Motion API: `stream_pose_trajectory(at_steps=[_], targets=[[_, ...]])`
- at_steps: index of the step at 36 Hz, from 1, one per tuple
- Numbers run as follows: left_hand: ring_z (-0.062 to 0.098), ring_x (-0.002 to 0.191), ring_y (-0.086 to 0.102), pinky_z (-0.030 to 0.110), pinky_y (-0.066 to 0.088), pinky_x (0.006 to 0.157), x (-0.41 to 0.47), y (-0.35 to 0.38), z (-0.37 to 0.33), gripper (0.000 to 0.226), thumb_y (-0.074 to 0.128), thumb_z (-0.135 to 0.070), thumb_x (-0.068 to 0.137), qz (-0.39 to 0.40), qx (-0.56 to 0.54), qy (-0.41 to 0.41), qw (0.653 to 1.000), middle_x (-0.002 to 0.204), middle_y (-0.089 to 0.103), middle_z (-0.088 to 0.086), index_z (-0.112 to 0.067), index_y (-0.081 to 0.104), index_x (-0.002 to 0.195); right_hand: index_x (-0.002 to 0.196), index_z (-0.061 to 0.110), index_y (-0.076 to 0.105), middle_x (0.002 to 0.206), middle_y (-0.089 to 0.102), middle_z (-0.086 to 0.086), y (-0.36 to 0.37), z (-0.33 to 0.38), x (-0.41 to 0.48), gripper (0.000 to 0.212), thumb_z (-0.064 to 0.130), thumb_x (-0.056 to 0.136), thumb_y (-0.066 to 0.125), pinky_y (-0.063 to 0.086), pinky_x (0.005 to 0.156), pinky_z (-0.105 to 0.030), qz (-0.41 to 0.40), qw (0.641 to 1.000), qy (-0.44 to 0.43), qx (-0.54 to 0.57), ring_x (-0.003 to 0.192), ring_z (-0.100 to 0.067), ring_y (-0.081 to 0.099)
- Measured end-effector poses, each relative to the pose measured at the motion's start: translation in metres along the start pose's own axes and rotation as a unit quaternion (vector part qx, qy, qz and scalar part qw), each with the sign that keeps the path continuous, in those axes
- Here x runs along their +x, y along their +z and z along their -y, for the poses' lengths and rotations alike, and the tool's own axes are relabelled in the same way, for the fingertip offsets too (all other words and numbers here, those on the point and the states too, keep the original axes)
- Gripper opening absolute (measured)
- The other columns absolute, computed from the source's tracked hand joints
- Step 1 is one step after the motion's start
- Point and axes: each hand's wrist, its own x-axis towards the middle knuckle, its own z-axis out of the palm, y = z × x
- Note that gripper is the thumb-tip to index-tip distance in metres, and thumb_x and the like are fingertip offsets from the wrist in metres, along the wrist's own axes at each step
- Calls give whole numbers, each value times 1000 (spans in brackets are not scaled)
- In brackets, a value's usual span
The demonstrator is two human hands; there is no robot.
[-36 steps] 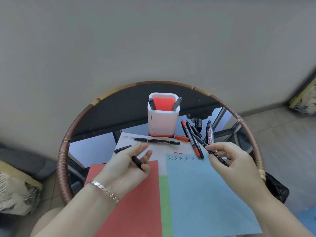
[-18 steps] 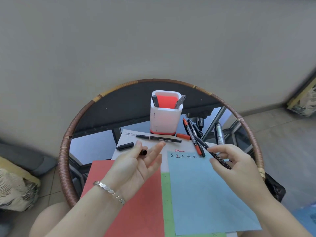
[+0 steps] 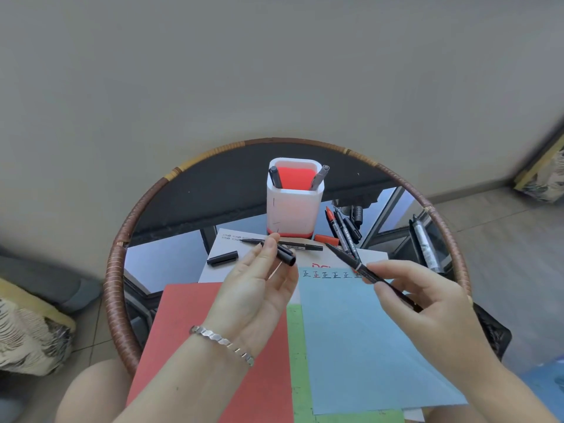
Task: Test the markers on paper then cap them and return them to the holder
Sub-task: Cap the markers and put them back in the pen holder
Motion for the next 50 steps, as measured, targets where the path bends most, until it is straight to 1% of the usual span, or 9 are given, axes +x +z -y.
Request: stream_pose_trajectory(at_steps=[5, 16, 20, 29, 37, 41, 45, 47, 50], targets=[[12, 60, 67, 23, 56, 56, -3, 0, 3, 23, 66, -16, 63, 4, 28, 15, 999, 69, 70, 3, -10, 62, 85, 84, 39, 69, 69, 69, 8, -1, 2, -3, 37, 3, 75, 67, 37, 44, -11, 10, 999, -32, -3, 46, -4, 48], [11, 60, 67, 22, 55, 54, -5, 4, 7, 19, 66, -17, 64, -6, 65, 37, 997, 67, 71, 2, -12, 60, 81, 76, 35, 70, 68, 65, 23, 0, 7, -2, 28, 10, 67, 61, 43, 45, -16, 19, 995, -81, -52, 53, -7, 53], [13, 64, 68, 24, 56, 57, -8, 5, 8, 22, 67, -17, 62, -4, 89, 45, 995, 72, 71, 3, -12, 60, 82, 79, 34, 68, 68, 62, 29, 0, 8, -2, 28, 10, 67, 62, 39, 48, -7, 33, 993, -91, -67, 54, -2, 53], [17, 65, 69, 25, 56, 60, -15, 7, 19, 23, 72, -18, 50, 32, 193, 103, 975, 70, 71, 6, -10, 67, 71, 76, 40, 67, 79, 67, 25, 4, 10, 0, 21, 22, 65, 71, 40, 51, -7, 20, 991, -105, -80, 57, -1, 57], [23, 74, 69, 26, 55, 66, -19, 21, 6, 13, 72, -19, 55, 122, 219, 183, 951, 76, 72, 10, -16, 71, 68, 68, 28, 76, 53, 68, 4, 8, 25, 10, 13, 25, 57, 71, 43, 47, -10, 16, 991, 1, 132, 45, -4, 59], [23, 77, 69, 28, 55, 69, -23, 27, 1, 12, 73, -7, 68, 196, 229, 229, 926, 76, 72, 5, -17, 70, 73, 77, 15, 77, 47, 58, -4, -4, 27, 21, 25, 28, 56, 76, 23, 33, -7, 134, 939, 143, 281, 29, -4, 30], [15, 77, 68, 24, 53, 71, -28, 35, 3, 17, 78, -13, 65, 276, 196, 224, 914, 77, 72, -3, -22, 72, 79, 81, 13, 74, 50, 56, 2, -4, 21, 20, 38, 35, 51, 85, 23, 28, -7, 255, 846, 226, 411, 28, 2, 27], [14, 74, 68, 23, 54, 69, -25, 36, 6, 15, 76, -10, 67, 216, 179, 213, 936, 75, 72, -2, -21, 73, 78, 84, 8, 73, 52, 58, 2, 1, 22, 19, 40, 34, 55, 80, 22, 29, -8, 214, 866, 223, 393, 29, 0, 26], [17, 73, 69, 22, 54, 66, -18, 33, 13, 14, 68, -15, 66, 124, 175, 207, 955, 74, 72, 3, -13, 72, 80, 80, 15, 76, 53, 64, -3, 7, 20, 21, 29, 33, 58, 71, 25, 33, -12, 113, 945, 154, 265, 33, -6, 30]])
